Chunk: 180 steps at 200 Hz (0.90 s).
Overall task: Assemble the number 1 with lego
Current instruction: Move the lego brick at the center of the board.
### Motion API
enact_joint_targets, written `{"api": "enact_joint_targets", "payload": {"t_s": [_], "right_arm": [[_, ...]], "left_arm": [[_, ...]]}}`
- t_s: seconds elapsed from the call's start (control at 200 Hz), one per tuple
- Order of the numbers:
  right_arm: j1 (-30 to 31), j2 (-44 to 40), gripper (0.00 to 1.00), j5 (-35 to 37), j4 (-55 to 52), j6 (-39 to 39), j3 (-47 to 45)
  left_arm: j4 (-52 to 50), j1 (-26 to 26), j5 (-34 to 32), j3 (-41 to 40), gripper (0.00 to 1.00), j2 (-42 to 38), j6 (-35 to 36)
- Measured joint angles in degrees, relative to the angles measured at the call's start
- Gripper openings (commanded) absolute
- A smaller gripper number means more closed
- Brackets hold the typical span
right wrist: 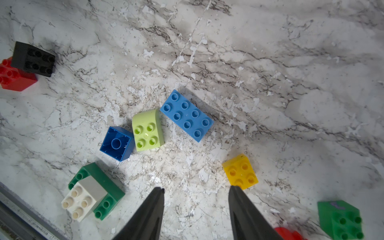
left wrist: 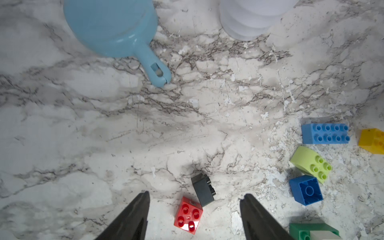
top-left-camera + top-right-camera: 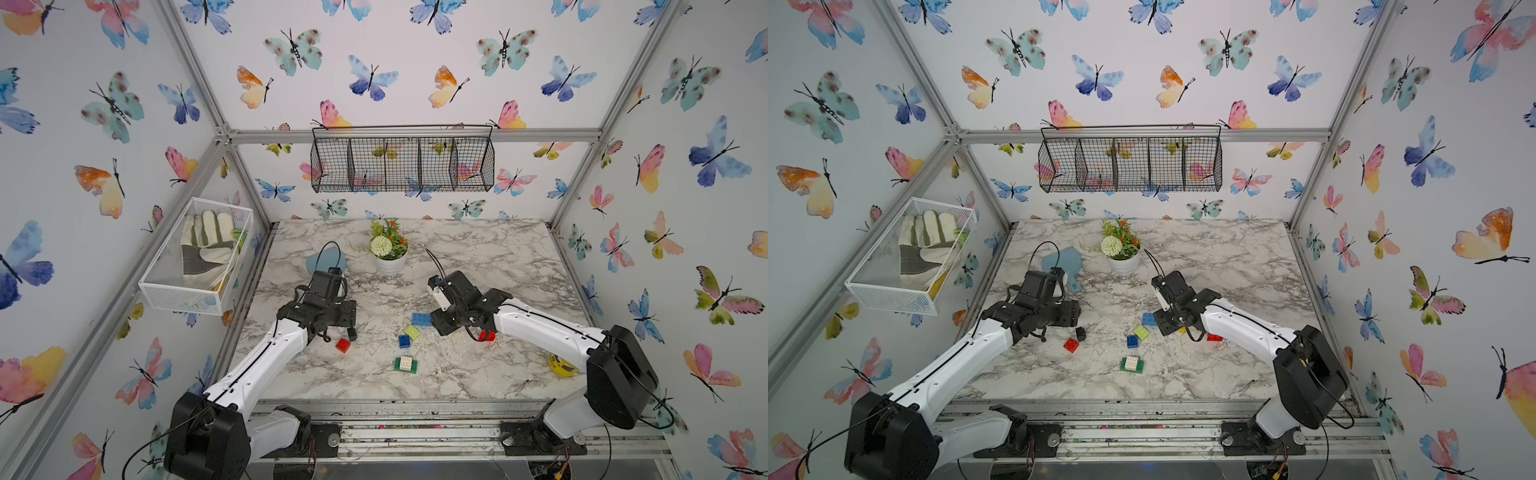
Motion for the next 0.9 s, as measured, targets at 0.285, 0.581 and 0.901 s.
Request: {"api": "enact_joint_targets", "payload": {"t_s": [0.285,0.581,0.901], "right_arm": [[-1.4,-2.4,0.55,0.9,0.0,0.4,-1.6],[-2.2,-3.1,0.54,1.0,0.0,0.5,-2.2],[-2.6,-3.1,0.54,0.9,0.1,0.5,-2.2]], "left_arm": [[-3.5,1.4,5.8,-0.6,0.74,3.2,12.8],[-10.4,-5.7,0.2,7.3,0.76,17.4,11.8],[-22.6,-10.6,-5.6,16.9,0.8,26.5,-0.6]]}}
